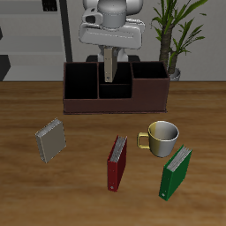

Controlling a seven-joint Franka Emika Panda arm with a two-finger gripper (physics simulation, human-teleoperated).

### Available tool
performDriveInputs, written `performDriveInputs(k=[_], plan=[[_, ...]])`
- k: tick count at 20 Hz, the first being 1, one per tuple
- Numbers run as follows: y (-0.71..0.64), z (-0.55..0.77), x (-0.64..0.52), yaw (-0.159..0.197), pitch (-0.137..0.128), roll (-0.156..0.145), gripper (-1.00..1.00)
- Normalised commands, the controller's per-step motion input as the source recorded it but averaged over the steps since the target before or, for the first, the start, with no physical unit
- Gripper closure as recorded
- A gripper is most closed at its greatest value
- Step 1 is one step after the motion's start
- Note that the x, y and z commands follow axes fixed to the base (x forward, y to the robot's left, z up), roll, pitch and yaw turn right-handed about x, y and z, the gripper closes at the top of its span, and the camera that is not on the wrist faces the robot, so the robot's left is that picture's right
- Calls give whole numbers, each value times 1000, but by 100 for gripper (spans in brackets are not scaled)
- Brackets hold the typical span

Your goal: Place the left yellow book into the back desk caddy's back compartment

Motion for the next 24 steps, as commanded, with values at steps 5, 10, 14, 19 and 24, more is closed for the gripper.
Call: performDriveInputs(k=[5,10,14,19,24], plan=[[183,256,-433,96,-28,1,100],[86,189,-451,121,-30,-8,100],[-16,52,-255,75,-4,-22,100],[101,50,-335,137,-13,-3,100],[252,67,-340,159,-10,24,100]])
